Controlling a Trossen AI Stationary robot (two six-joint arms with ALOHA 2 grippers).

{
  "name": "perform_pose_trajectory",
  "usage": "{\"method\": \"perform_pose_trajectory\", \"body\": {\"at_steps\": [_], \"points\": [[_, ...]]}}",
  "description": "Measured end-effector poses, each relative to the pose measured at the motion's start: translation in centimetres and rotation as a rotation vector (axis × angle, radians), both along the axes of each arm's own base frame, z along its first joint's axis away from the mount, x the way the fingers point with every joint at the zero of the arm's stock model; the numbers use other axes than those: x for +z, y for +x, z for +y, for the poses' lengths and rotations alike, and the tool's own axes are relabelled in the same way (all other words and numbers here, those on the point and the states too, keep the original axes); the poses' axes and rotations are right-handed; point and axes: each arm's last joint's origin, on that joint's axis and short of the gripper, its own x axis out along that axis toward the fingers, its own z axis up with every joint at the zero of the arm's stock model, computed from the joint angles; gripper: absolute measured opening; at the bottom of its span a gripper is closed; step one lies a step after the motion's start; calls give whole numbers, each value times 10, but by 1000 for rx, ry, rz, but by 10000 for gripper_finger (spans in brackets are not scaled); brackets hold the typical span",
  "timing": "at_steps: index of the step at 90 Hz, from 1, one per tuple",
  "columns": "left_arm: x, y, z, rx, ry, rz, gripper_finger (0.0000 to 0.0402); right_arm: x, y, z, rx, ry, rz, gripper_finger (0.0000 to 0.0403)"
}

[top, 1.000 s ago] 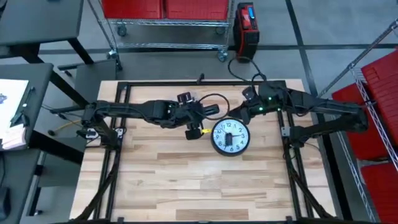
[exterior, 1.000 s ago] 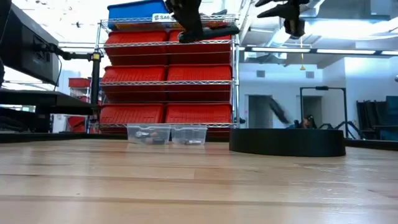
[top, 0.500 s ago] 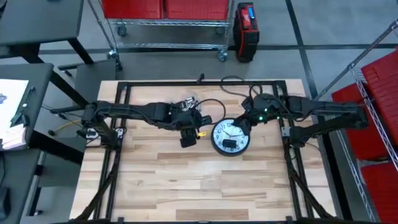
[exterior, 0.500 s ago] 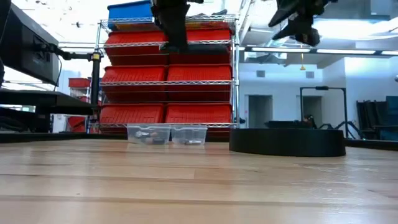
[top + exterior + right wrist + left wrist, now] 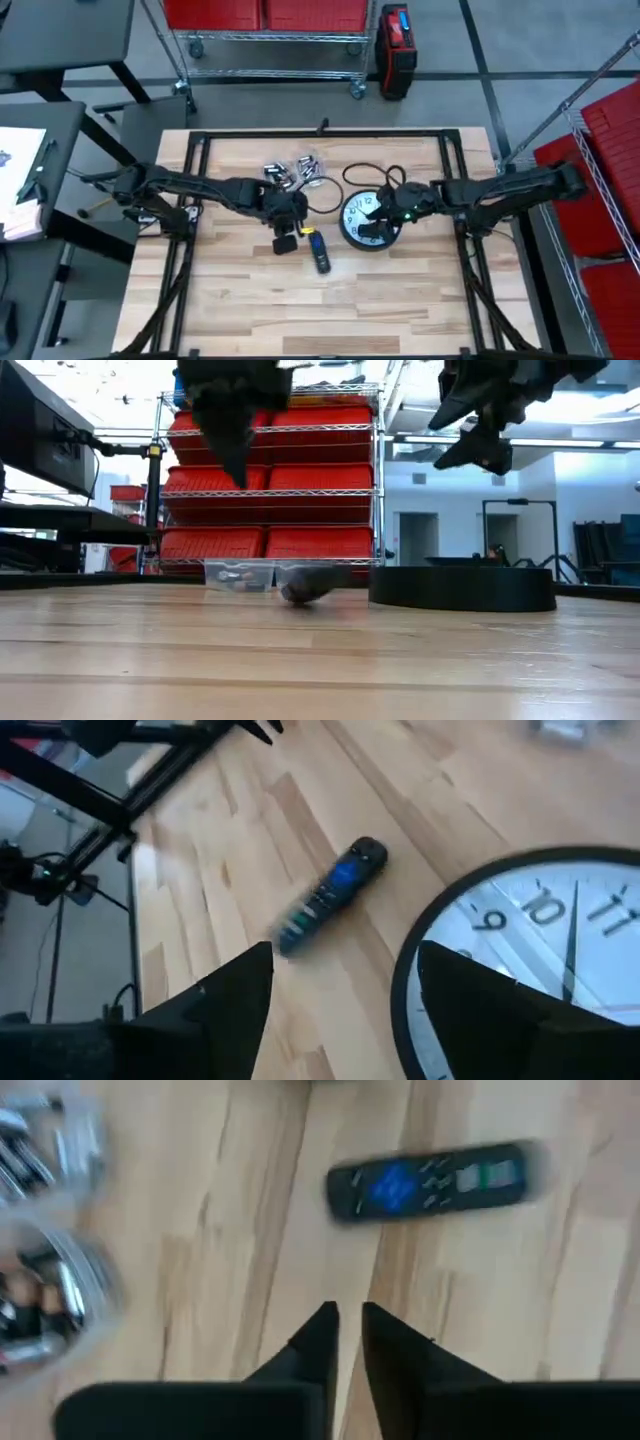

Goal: Insert battery
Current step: Open the remote battery cover

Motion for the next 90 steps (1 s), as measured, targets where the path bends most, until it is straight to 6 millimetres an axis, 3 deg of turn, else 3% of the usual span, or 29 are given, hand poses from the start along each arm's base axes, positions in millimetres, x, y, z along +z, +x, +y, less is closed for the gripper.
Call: {"method": "perform_pose_trajectory", "body": {"at_steps": [18,49,66,90], "points": [[-16,-3,-1,-1,0,20,2,-9,7,2,-12,23,35,230],[-7,10,-4,-10,-22,-139,14,-10,5,17,31,39,45,230],[-4,17,-4,-13,-104,-213,75,-10,3,29,-14,102,54,230],[-17,25,-6,19,-150,-183,200,-12,-11,66,-12,65,69,230]]}}
